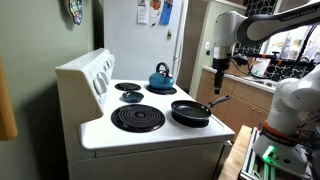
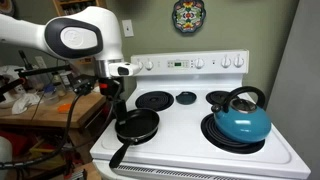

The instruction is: Open the cap from the spout of the blue kettle

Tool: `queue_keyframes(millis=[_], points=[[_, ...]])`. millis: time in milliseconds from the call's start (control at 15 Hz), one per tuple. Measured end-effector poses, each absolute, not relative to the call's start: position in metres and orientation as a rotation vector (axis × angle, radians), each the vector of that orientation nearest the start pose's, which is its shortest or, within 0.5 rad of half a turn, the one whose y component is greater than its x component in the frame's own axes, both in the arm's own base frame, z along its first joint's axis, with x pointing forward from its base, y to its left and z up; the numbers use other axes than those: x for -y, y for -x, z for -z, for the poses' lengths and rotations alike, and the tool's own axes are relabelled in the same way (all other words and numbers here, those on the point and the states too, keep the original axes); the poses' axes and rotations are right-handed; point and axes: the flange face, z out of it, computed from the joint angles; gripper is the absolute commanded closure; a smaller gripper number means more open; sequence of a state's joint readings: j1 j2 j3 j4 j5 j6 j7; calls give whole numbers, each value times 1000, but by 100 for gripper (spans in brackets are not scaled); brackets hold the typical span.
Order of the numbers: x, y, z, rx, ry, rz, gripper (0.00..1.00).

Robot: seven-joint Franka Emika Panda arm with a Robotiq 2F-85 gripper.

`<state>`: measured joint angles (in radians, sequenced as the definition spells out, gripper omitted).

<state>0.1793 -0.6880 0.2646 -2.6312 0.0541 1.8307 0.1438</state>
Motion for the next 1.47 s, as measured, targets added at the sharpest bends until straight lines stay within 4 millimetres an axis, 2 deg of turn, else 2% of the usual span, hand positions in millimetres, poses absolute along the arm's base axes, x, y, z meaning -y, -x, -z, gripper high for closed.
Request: queue_keyframes(millis=[400, 533, 733, 1000, 1133, 1267, 1467], points=[[-145, -297, -444, 341, 3268, -134, 0], [-138, -307, -452, 213, 3284, -62, 0], [-104, -338, -479, -26, 3342, 78, 0], [-58, -389, -511, -359, 3382, 293, 0], [-50, -414, -511, -521, 3375, 389, 0], [-51, -433, -504, -599, 3365, 400, 0], [-53, -440, -502, -623, 3360, 395, 0]])
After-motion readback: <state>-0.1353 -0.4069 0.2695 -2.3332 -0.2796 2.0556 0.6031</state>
